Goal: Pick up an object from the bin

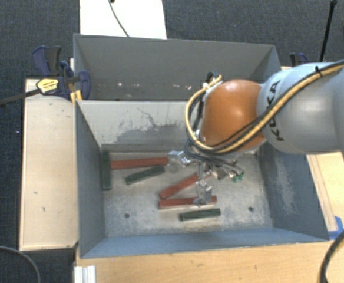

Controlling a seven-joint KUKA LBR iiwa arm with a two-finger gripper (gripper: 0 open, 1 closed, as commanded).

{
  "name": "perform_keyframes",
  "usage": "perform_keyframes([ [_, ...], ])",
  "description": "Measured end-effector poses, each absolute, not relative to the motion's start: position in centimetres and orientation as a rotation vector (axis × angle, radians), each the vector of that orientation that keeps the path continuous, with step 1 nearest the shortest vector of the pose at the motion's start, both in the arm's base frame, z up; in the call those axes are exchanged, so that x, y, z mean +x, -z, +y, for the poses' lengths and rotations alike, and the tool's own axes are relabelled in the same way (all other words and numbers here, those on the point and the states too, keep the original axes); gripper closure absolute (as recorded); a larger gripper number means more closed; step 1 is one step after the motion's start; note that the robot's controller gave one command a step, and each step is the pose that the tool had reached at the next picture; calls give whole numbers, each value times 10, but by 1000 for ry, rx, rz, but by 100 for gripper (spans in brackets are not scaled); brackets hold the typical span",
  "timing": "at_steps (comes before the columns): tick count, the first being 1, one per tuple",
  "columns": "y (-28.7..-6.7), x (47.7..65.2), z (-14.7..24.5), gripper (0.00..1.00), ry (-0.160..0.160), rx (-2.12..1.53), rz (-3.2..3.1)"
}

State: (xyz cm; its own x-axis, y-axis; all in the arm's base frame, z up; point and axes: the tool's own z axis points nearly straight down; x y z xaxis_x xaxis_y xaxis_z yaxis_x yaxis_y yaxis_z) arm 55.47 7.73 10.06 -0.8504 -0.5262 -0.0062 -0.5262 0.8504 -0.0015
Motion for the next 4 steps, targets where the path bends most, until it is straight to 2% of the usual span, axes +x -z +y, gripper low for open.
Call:
perform_keyframes([
  [1, -69, 560, 93, 0, -1, -900, 3012],
  [2, -71, 561, 93, 0, -1, -885, 3014],
  [3, -71, 562, 93, 100, -1, -879, 3013],
  [4, -83, 563, 93, 100, -2, -867, 3014],
])
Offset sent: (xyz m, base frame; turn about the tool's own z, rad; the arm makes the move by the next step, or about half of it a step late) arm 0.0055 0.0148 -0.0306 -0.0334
